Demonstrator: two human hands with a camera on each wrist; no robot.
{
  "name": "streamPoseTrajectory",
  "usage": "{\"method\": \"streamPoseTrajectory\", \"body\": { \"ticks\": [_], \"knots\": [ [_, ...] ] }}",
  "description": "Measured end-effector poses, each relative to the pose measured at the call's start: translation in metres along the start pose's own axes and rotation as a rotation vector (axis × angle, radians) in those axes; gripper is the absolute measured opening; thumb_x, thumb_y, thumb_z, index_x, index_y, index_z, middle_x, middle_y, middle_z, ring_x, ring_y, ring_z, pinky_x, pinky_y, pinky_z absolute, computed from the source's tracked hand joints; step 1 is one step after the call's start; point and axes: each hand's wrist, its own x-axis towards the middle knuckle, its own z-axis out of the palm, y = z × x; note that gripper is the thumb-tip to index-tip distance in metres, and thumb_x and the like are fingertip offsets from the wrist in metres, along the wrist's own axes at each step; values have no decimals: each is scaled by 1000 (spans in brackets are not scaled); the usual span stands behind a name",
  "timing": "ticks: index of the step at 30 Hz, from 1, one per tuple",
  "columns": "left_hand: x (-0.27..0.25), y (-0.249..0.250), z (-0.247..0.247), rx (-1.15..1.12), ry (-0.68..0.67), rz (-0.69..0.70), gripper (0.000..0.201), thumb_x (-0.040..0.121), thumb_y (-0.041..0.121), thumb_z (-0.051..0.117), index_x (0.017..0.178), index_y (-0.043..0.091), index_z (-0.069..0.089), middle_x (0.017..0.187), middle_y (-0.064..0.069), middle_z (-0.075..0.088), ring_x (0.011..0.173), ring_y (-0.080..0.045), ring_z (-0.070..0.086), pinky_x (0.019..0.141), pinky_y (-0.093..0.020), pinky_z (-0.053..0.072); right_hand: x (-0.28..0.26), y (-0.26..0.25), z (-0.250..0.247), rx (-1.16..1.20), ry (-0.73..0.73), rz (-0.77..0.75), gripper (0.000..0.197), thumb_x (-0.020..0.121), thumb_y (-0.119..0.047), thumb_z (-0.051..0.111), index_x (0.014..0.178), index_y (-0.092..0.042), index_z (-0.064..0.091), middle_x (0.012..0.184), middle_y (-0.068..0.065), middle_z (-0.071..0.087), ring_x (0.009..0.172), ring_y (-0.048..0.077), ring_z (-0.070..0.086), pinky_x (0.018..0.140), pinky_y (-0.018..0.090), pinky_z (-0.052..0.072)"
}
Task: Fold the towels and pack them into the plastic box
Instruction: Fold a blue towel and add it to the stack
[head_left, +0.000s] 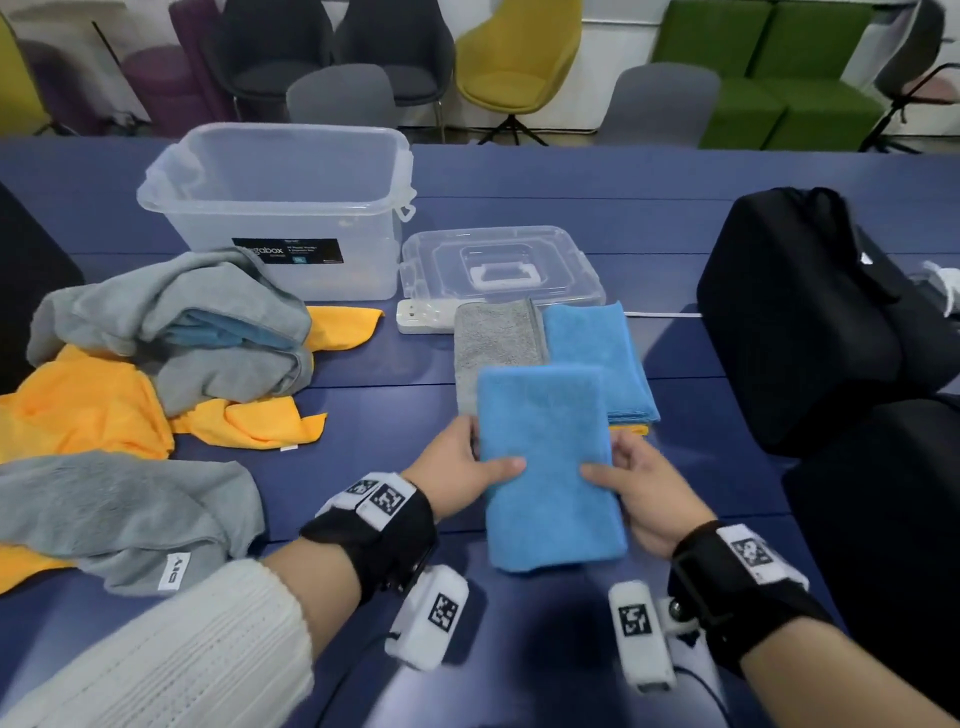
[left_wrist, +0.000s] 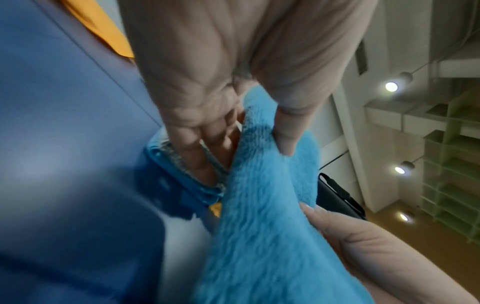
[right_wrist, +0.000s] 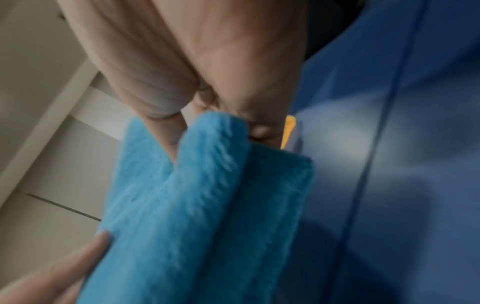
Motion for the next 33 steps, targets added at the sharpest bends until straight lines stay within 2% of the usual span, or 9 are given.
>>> {"method": "streamPoseTrajectory", "body": {
  "ticks": [4, 6, 9, 15, 18, 22, 27, 30, 33],
  "knots": [
    [36, 41, 14, -128, -15, 123, 90, 77, -6, 73, 137, 41, 25, 115, -3, 61, 96, -12, 65, 78, -30, 57, 35, -36, -16, -32, 183, -147, 20, 86, 10, 57, 89, -10, 52, 74, 1, 73, 64, 13, 69, 55, 28, 57],
    [52, 55, 22, -36, -60, 157, 83, 78, -13, 67, 142, 30, 35, 123, -4, 56, 93, -14, 63, 80, -29, 56, 52, -51, -25, -38, 255, -200, 19, 86, 7, 60, 88, -11, 53, 70, -2, 73, 61, 9, 68, 52, 25, 55],
    [76, 67, 31, 174, -29, 226, 61, 75, -11, 70, 130, 12, 55, 137, -8, 49, 106, -23, 61, 95, -32, 51, 77, -65, -36, -63, 302, -252, 17, 88, 2, 60, 91, -14, 58, 82, 1, 71, 67, 8, 68, 60, 26, 56],
    [111, 72, 44, 636, -16, 209, 81, 76, 9, 75, 146, 11, 34, 149, -6, 27, 135, -22, 35, 110, -23, 26, 118, -68, -53, -242, 269, -172, 47, 82, 16, 47, 121, -10, 55, 109, 8, 69, 93, 22, 68, 81, 40, 56],
    [118, 64, 48, 853, -86, 117, 82, 78, 20, 74, 147, 11, 31, 158, -10, 10, 140, -26, 29, 110, -24, 26, 129, -55, -57, -532, 284, -85, 58, 81, 10, 50, 136, -9, 45, 121, 10, 64, 105, 25, 64, 92, 44, 52],
    [120, 56, 55, 922, -81, 107, 81, 82, 22, 70, 149, 11, 26, 159, -13, -12, 146, -26, 19, 112, -22, 21, 130, -45, -60, -709, 371, -124, 44, 87, 2, 51, 127, -16, 53, 117, 3, 64, 103, 19, 62, 85, 29, 48],
    [121, 53, 62, 880, -10, 204, 84, 87, 9, 62, 152, 6, 9, 159, -9, -18, 148, -21, 4, 105, -10, 6, 126, -45, -58, -621, 453, -265, 33, 91, -4, 55, 121, -18, 55, 111, -3, 62, 100, 15, 62, 87, 30, 49],
    [124, 49, 66, 1023, -16, 138, 82, 89, 19, 61, 151, 3, 11, 159, -13, -15, 148, -29, -3, 118, -28, 4, 125, -43, -59, -673, 487, -243, 37, 89, -7, 60, 125, -12, 53, 113, 0, 62, 100, 18, 61, 85, 27, 46],
    [123, 44, 69, 1138, -21, 136, 76, 92, 32, 54, 152, 8, 13, 161, -7, -5, 148, -28, -7, 118, -47, -2, 123, -39, -62, -799, 525, -249, 36, 86, -10, 64, 119, -14, 53, 112, 4, 60, 93, 22, 60, 85, 31, 46]
  ]
}}
